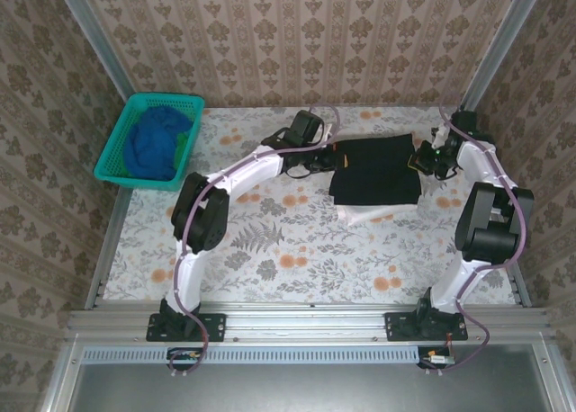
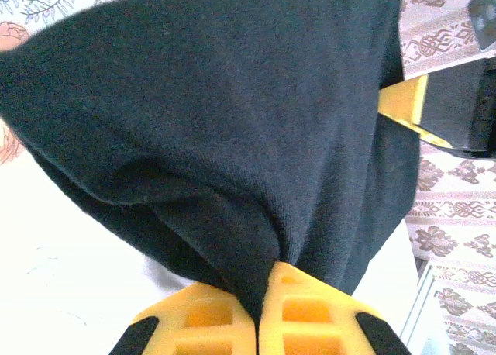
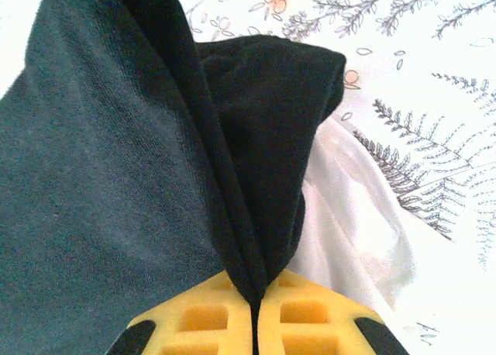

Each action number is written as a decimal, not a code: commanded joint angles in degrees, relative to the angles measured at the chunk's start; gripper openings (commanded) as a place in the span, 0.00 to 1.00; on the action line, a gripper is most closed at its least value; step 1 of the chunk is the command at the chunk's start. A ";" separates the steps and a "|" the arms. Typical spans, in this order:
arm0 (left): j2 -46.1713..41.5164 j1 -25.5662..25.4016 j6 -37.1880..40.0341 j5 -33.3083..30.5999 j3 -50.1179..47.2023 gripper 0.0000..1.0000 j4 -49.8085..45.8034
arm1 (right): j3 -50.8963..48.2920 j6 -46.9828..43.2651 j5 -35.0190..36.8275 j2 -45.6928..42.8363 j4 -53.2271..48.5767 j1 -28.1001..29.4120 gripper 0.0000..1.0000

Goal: Fold and stack the t-shirts

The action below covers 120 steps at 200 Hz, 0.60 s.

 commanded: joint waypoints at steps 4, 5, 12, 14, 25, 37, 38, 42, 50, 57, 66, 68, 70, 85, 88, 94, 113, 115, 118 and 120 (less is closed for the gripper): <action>-1.30 -0.95 -1.20 -0.32 -0.74 0.00 -3.00 | 2.22 -1.54 4.19 2.07 -2.04 -1.04 0.00; -1.25 -0.95 -1.18 -0.26 -0.75 0.00 -2.99 | 2.19 -1.54 4.37 2.14 -2.03 -1.04 0.00; -0.79 -1.12 -1.76 0.20 -1.43 0.00 -2.61 | 2.38 -1.82 4.99 2.86 -2.06 -1.03 0.00; -0.69 -1.07 -1.97 0.16 -1.81 0.00 -2.36 | 2.51 -1.96 5.10 3.07 -2.14 -1.10 0.00; 0.02 -1.13 -2.86 -0.01 -3.84 0.00 -0.50 | 3.24 -2.35 5.88 4.58 -2.63 -1.09 0.00; 1.42 -0.88 -2.89 -0.76 -4.65 0.00 -0.52 | 3.91 -2.59 6.53 6.23 -2.58 -1.08 0.01; 1.60 -0.83 -2.95 -0.79 -4.68 0.00 -0.52 | 3.96 -2.59 6.56 6.28 -2.56 -1.15 0.01; 2.15 -0.79 -2.95 -0.98 -4.87 0.00 -0.52 | 4.12 -2.44 7.05 6.85 -2.52 -1.10 0.02; 3.08 -0.74 -3.11 -0.84 -4.97 0.00 -0.24 | 4.82 -2.01 7.75 7.87 -2.69 -1.06 0.03; 3.69 -0.78 -3.00 -0.82 -4.87 0.00 -0.08 | 5.40 -2.02 7.57 8.54 -2.99 -1.13 0.04; 4.35 -0.86 -2.54 -1.16 -4.32 0.00 -0.99 | 5.58 -1.89 7.07 8.57 -2.59 -1.12 0.08; 4.49 -0.91 -2.43 -1.28 -4.16 0.00 -1.19 | 5.53 -1.89 6.96 8.48 -2.47 -1.08 0.10; 4.57 -0.97 -2.25 -1.29 -4.01 0.00 -1.37 | 5.54 -1.82 7.02 8.37 -2.39 -1.12 0.11; 5.01 -1.09 -1.81 -1.66 -3.88 0.00 -1.87 | 5.34 -1.58 7.88 7.04 -2.22 -1.07 0.13; 5.03 -1.08 -1.86 -1.62 -3.93 0.01 -1.71 | 5.19 -1.61 7.93 6.68 -2.15 -1.00 0.14; 5.12 -1.14 -1.82 -1.49 -4.25 0.06 -1.38 | 5.27 -1.55 8.45 6.08 -2.44 -1.04 0.20; 4.96 -1.26 -0.52 -2.81 -4.37 0.29 -2.60 | 4.18 -1.52 11.56 2.59 -3.47 -0.55 0.29; 4.95 -1.28 -0.28 -3.05 -4.37 0.30 -2.84 | 3.95 -1.47 12.06 1.95 -3.45 -0.54 0.29; 4.88 -1.21 0.01 -3.34 -4.37 0.32 -3.26 | 3.50 -1.37 12.83 1.08 -3.43 -0.37 0.29; 4.82 -1.13 0.23 -3.61 -4.35 0.33 -3.42 | 3.16 -1.39 13.39 0.41 -3.42 -0.19 0.29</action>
